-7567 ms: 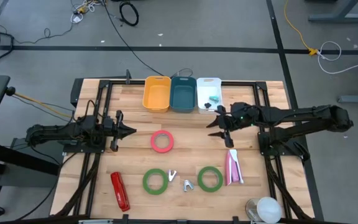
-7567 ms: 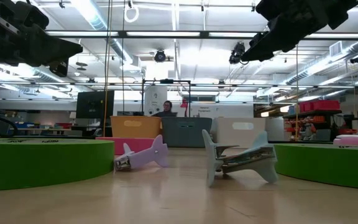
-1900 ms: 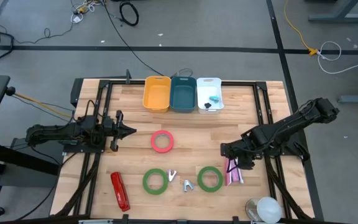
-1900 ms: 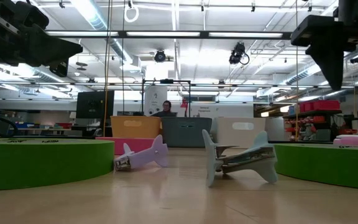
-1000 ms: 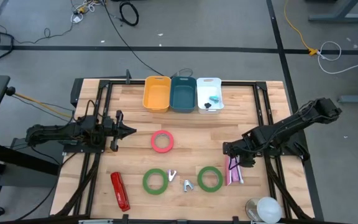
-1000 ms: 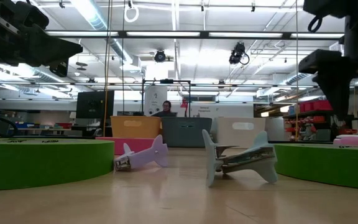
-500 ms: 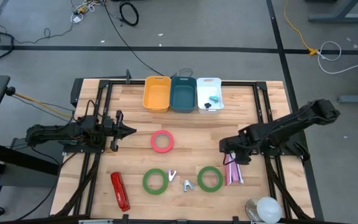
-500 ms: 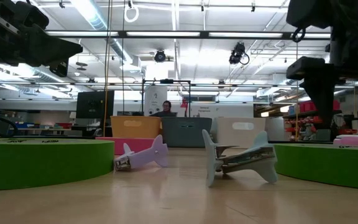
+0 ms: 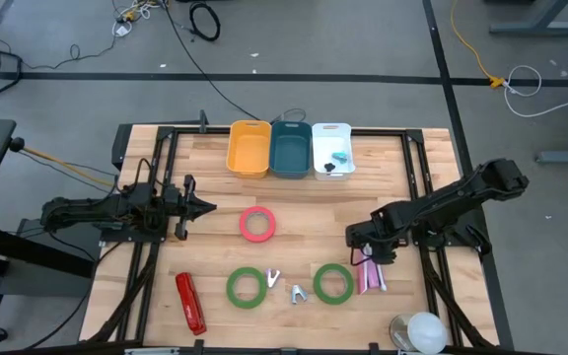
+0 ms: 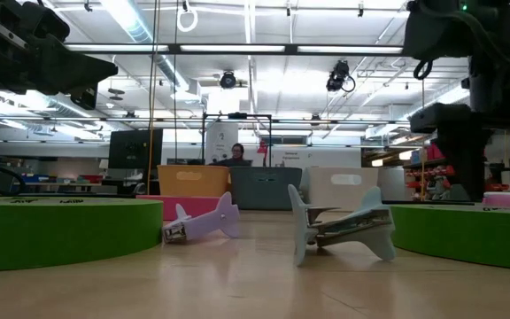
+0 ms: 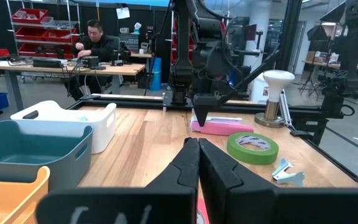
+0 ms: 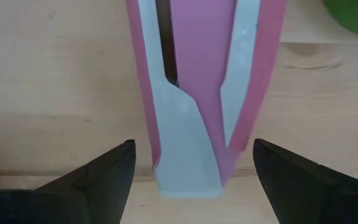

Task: Pick and place Stapler, Stapler remover, tape
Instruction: Put the pink stapler into the dark blue bin

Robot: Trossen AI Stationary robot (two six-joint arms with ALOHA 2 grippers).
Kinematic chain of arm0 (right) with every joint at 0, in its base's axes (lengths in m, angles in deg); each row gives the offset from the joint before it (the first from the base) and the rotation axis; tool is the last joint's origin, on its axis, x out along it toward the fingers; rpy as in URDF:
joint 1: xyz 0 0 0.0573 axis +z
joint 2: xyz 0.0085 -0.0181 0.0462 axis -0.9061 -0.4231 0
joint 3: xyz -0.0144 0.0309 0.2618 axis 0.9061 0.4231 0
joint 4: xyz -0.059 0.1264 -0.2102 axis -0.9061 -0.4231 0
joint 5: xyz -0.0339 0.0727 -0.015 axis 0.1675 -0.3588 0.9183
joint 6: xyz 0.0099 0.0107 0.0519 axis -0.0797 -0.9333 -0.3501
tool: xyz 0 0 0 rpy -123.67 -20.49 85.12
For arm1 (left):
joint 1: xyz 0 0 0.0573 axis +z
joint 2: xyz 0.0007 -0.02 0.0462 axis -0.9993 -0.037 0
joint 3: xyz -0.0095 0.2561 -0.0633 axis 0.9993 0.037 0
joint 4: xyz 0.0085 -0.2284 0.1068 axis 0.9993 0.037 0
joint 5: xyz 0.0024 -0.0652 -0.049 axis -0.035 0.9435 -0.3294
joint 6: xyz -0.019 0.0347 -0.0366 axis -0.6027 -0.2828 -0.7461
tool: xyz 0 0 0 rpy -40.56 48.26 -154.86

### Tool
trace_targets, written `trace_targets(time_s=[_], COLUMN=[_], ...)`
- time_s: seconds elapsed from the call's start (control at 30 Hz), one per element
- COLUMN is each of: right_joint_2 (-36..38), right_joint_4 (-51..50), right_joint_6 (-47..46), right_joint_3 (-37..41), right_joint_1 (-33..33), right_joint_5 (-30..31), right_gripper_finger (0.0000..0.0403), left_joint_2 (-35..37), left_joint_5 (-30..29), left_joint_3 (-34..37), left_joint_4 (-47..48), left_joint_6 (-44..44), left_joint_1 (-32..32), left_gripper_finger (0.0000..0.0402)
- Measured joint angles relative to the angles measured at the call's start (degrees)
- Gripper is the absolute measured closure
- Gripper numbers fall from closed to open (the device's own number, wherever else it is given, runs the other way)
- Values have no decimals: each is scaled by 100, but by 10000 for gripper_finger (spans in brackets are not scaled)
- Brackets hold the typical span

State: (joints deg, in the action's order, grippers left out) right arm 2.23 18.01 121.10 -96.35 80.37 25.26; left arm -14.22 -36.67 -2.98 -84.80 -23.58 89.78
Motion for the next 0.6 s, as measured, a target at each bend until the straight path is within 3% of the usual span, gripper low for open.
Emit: trace_targets(time_s=[0.6], right_joint_2=[-247], right_joint_4=[282], right_joint_6=[-225], right_joint_3=[205], right_joint_1=[-2], right_joint_5=[13], right_gripper_finger=[85], left_joint_2=[-2], left_joint_5=[0], left_joint_3=[-2], left_joint_4=[0], left_joint_6=[0], left_joint_1=[-1], left_gripper_finger=[392])
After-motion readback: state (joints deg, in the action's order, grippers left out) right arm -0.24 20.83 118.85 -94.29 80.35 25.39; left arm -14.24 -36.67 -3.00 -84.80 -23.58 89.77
